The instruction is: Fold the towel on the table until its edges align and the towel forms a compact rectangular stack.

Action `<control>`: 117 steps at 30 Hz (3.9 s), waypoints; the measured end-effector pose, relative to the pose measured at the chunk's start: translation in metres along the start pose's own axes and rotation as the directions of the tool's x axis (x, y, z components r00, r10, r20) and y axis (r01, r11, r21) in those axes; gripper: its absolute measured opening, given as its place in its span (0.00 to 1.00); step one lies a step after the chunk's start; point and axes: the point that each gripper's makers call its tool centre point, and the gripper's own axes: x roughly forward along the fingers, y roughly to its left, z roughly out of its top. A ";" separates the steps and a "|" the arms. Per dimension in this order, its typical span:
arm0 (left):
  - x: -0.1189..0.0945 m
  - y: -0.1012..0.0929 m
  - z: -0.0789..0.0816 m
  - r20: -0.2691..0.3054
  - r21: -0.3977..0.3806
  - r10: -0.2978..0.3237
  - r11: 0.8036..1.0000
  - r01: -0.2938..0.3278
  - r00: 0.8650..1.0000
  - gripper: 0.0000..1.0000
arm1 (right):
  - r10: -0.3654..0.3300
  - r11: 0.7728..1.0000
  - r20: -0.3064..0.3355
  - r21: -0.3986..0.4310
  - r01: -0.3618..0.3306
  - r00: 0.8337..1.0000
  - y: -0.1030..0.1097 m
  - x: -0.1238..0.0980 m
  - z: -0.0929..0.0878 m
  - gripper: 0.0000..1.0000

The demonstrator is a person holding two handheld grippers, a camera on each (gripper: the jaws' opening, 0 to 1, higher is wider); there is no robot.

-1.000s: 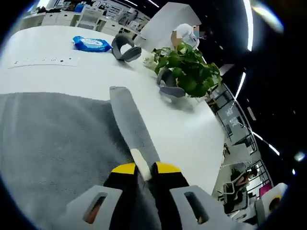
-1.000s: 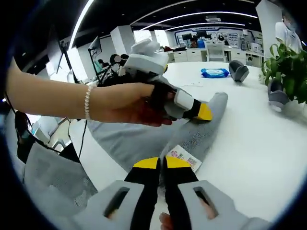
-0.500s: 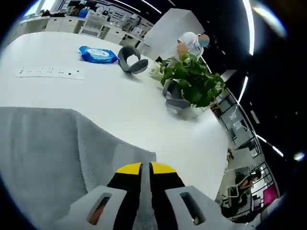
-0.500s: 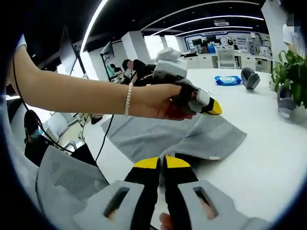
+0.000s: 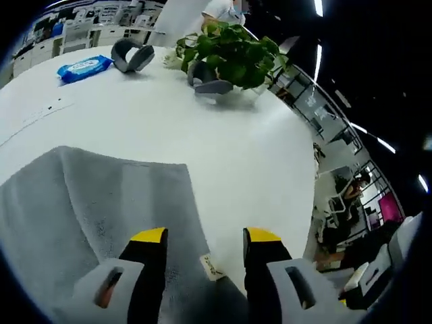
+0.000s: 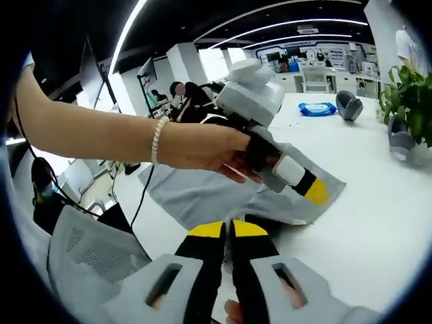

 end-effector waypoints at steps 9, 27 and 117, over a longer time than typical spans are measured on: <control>-0.019 0.006 -0.043 -0.185 0.432 0.226 0.893 -0.127 0.956 0.63 | 0.005 0.999 -0.016 -0.042 -0.005 1.000 0.011 0.006 -0.003 0.01; -0.018 0.010 -0.063 -0.218 0.554 0.347 0.813 -0.176 0.912 0.45 | 0.028 0.997 -0.063 -0.075 -0.033 0.998 0.019 0.012 -0.017 0.01; 0.035 -0.088 0.176 0.303 -0.026 -0.103 0.993 0.116 0.947 0.03 | -0.271 0.950 0.129 0.198 0.243 0.954 -0.096 -0.100 0.041 0.00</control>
